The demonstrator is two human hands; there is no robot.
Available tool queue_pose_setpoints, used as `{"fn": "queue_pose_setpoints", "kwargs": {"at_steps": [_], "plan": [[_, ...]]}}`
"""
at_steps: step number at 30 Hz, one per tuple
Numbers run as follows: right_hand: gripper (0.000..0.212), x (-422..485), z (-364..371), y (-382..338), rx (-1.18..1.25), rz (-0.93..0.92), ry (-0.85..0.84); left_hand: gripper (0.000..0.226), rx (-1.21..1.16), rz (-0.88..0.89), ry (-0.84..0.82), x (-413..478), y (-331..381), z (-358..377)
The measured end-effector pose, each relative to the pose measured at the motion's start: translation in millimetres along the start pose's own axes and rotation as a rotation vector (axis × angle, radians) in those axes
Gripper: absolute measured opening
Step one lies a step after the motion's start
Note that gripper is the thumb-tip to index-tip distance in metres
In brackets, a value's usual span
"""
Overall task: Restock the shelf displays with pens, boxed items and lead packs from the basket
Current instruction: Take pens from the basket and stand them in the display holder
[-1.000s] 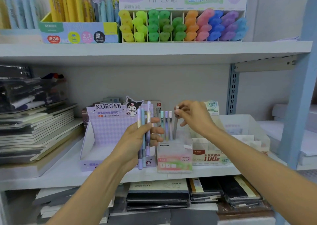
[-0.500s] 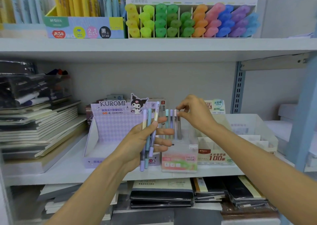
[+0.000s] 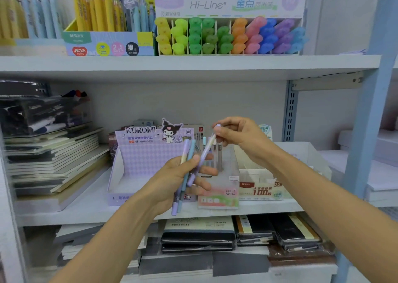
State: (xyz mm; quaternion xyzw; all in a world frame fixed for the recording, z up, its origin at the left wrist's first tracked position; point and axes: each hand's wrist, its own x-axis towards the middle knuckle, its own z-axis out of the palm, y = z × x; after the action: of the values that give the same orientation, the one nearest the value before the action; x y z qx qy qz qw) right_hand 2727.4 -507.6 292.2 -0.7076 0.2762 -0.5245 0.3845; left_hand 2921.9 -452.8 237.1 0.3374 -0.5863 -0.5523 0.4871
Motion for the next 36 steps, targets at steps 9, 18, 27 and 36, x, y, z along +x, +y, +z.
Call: {"fn": "queue_pose_setpoints", "kwargs": {"at_steps": [9, 18, 27, 36], "plan": [[0.023, -34, -16, 8, -0.147, 0.095, 0.041, 0.024, -0.058, 0.235, 0.433, -8, 1, -2], [0.026, -55, 6, 8, -0.376, 0.082, -0.242, 0.022, -0.081, 0.365, 0.510, -17, 9, 15], [0.016, -22, 33, -21, -0.401, -0.163, -0.161, 0.011, 0.169, 0.312, 0.372, -13, 9, 20], [0.010, 6, -22, -7, -0.498, -0.152, 0.304, 0.022, -0.037, 0.117, 0.300, 3, 12, -2]]}}
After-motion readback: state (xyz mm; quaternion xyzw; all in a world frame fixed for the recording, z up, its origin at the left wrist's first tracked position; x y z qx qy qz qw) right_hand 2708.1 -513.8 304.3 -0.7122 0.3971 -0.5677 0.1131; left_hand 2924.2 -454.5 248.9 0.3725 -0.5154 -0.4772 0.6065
